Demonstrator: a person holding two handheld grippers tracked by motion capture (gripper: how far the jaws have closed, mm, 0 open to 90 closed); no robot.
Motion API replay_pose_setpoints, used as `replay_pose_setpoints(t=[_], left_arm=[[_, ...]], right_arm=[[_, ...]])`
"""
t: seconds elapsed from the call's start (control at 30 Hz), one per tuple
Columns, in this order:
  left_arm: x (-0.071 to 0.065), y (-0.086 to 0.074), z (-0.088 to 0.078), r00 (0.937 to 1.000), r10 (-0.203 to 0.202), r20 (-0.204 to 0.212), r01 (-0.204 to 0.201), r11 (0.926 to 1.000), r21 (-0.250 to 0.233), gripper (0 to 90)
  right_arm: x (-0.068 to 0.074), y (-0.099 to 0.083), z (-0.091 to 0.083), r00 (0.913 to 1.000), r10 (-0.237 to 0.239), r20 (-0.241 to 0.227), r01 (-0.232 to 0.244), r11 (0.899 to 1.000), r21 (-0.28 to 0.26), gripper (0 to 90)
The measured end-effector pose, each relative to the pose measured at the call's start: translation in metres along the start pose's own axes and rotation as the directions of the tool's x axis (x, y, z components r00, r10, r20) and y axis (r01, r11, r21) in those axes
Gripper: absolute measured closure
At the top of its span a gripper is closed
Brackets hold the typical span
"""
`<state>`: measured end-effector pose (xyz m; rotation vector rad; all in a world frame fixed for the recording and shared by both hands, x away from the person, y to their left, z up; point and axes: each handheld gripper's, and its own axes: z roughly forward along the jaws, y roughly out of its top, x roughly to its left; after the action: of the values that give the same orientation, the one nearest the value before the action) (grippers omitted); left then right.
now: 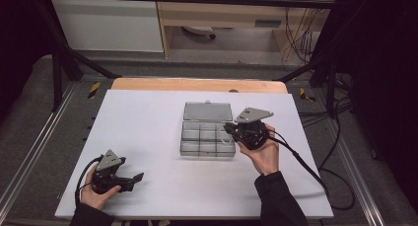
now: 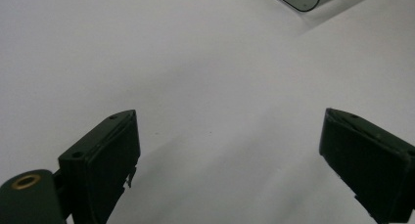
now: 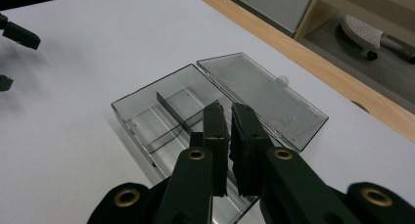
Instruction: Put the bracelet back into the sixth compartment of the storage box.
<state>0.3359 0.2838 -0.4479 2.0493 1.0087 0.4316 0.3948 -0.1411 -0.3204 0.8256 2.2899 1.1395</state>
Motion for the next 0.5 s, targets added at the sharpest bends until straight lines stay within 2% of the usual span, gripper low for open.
replay_pose_setpoints(t=[0.5], left_arm=[[0.000,0.000,0.000,1.0000,0.000,-0.001,0.000,1.0000,-0.001,7.9]], right_arm=[[-0.004,-0.007,0.020,0.9998,0.014,0.011,-0.015,0.999,0.032,85.6]])
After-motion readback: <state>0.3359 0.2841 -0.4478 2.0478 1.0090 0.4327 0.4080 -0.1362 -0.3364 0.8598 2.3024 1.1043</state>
